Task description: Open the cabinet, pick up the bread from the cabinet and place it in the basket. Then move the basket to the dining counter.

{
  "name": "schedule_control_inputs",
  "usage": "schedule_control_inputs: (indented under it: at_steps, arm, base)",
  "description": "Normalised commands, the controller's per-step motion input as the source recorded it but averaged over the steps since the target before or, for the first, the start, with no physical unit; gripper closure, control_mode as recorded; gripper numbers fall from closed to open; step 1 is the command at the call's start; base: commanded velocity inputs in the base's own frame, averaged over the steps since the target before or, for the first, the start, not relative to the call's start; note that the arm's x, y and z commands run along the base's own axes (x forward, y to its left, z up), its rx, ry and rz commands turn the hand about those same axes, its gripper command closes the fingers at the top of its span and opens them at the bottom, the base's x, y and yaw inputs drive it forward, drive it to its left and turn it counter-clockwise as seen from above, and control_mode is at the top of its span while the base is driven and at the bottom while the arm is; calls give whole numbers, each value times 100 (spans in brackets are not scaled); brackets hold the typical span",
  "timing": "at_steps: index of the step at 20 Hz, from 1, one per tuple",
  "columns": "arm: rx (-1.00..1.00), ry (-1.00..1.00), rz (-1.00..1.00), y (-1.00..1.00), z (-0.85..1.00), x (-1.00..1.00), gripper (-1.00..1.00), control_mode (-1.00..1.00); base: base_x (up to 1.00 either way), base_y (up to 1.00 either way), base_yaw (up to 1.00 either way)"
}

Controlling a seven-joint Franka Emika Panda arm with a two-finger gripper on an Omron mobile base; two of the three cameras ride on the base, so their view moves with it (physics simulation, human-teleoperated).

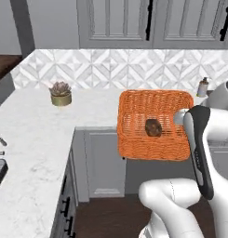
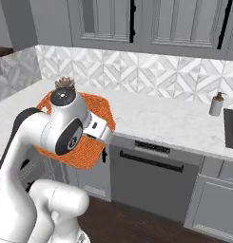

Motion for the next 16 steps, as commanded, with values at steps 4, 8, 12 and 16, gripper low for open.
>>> schedule_control_inputs:
  at_steps: [4,8,12,16]
  arm:
    - [0,0,0,0,0,0,100,100]
    - [0,0,0,0,0,0,100,100]
    - [0,0,0,0,0,0,100,100]
    - [0,0,0,0,0,0,100,100]
  base:
    - [0,0,-100]
    - [0,0,-100]
    - [0,0,-100]
    - [0,0,-100]
